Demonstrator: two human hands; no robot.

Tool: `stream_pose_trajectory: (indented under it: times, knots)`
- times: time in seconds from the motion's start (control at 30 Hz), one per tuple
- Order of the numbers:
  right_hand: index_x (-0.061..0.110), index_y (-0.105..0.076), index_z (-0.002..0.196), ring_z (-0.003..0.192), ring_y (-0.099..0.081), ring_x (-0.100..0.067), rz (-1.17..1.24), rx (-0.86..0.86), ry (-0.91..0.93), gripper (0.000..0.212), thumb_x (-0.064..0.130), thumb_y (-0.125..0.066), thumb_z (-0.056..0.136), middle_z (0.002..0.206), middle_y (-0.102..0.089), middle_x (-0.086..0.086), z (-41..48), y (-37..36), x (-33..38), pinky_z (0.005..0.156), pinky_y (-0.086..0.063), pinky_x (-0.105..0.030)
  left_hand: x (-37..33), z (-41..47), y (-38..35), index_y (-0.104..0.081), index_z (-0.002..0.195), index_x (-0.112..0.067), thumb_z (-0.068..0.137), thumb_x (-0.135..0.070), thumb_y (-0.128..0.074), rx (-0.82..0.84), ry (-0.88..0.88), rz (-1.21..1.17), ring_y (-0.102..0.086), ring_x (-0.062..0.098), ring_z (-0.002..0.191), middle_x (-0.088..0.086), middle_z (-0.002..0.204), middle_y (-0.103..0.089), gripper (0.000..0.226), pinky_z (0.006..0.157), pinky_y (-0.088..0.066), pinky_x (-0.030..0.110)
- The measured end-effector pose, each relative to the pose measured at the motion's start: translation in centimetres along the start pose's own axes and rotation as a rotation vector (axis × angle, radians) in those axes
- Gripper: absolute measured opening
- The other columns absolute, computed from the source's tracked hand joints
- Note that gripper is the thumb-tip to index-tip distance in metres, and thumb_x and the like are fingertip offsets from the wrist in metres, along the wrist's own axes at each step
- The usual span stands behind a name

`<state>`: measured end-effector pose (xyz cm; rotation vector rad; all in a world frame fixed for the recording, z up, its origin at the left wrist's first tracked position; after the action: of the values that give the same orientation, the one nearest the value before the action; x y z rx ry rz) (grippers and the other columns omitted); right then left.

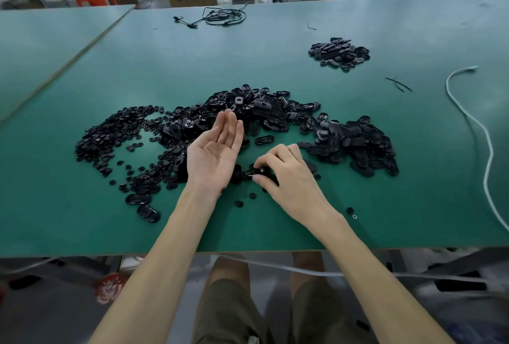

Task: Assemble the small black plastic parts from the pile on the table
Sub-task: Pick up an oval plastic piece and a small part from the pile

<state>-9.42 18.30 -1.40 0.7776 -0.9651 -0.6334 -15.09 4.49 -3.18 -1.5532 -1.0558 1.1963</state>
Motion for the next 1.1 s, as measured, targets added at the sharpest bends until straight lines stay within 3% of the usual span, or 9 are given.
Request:
stream_pose_trajectory:
  times: [0.17,0.3,0.5,0.7,0.83,0.9,1.0,1.1]
  knots:
    - [0.006,-0.075,0.102,0.105,-0.050,-0.026,0.011,-0.126,0.001,0.006,0.010,-0.071,0.098,0.101,-0.063,-0.004,-0.2,1.2,0.1,0.095,-0.046,-0.033,0.3,0.1,-0.1,-0.068,0.114,-0.001,0.100,0.003,-0.043,0.018,0.007,0.140,-0.072,0.024,0.105,0.011,0.117,-0.072,0.029,0.097,-0.055,0.037]
    - [0.005,-0.070,0.097,0.096,-0.056,-0.029,-0.077,-0.192,0.098,0.002,0.004,-0.069,0.098,0.097,-0.067,-0.004,-0.4,1.7,1.5,0.090,-0.050,-0.036,0.4,0.2,0.0,-0.068,0.117,-0.006,0.099,0.001,-0.045,0.041,-0.003,0.270,-0.071,0.023,0.106,0.008,0.115,-0.073,0.030,0.095,-0.055,0.036]
    - [0.010,-0.067,0.113,0.100,-0.058,-0.019,0.277,-0.204,-0.104,0.011,0.012,-0.062,0.104,0.097,-0.067,0.009,-0.4,2.3,-0.8,0.088,-0.050,-0.035,1.4,0.2,-0.8,-0.072,0.116,-0.007,0.089,0.013,-0.056,0.129,-0.012,0.501,-0.072,0.023,0.105,0.008,0.115,-0.074,0.038,0.092,-0.058,0.033]
    - [0.017,-0.068,0.110,0.088,-0.069,-0.004,0.504,-0.246,-0.211,0.011,0.013,-0.068,0.100,0.093,-0.071,0.013,-0.3,2.6,-2.0,0.082,-0.054,-0.019,2.7,-0.2,-1.6,-0.071,0.124,-0.014,0.083,0.016,-0.059,0.300,0.066,0.726,-0.066,0.017,0.113,0.005,0.129,-0.069,0.053,0.099,-0.053,0.028]
    - [0.017,-0.069,0.108,0.088,-0.071,-0.009,0.557,-0.267,-0.217,0.009,0.013,-0.070,0.099,0.096,-0.073,0.012,-0.3,2.6,-2.1,0.085,-0.059,-0.029,3.6,-0.4,-1.7,-0.065,0.130,-0.007,0.087,0.013,-0.060,0.349,0.112,0.816,-0.064,0.017,0.111,0.008,0.128,-0.068,0.048,0.098,-0.052,0.031]
    - [0.018,-0.068,0.110,0.087,-0.072,-0.010,0.579,-0.294,-0.215,0.012,0.015,-0.070,0.099,0.096,-0.074,0.011,-0.4,2.9,-2.2,0.083,-0.058,-0.027,3.5,-0.2,-1.6,-0.066,0.128,-0.007,0.088,0.010,-0.064,0.307,0.101,0.795,-0.066,0.015,0.106,0.006,0.122,-0.071,0.044,0.092,-0.053,0.027]
    - [0.020,-0.062,0.117,0.090,-0.068,-0.010,0.540,-0.254,-0.187,0.020,0.024,-0.070,0.100,0.097,-0.071,0.009,-0.5,2.8,-1.8,0.079,-0.052,-0.021,1.6,0.4,-0.9,-0.068,0.124,-0.009,0.087,0.006,-0.064,0.144,0.019,0.552,-0.068,0.011,0.098,0.003,0.110,-0.073,0.040,0.086,-0.054,0.023]
    - [0.013,-0.070,0.111,0.101,-0.058,-0.016,0.246,-0.179,0.004,0.018,0.024,-0.074,0.096,0.103,-0.067,0.004,-0.3,2.1,0.3,0.088,-0.049,-0.029,-0.1,0.7,-0.6,-0.066,0.119,-0.009,0.090,0.004,-0.059,0.106,-0.024,0.232,-0.069,0.010,0.097,0.004,0.109,-0.068,0.033,0.088,-0.057,0.022]
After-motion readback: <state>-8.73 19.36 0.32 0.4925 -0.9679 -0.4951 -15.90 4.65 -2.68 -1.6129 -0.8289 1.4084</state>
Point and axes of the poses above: each hand's wrist, its own z-axis towards the middle knuckle, its own y-axis out of the back of the hand, x = y × z, the point moved 8 cm from there along z, towards the middle knuckle
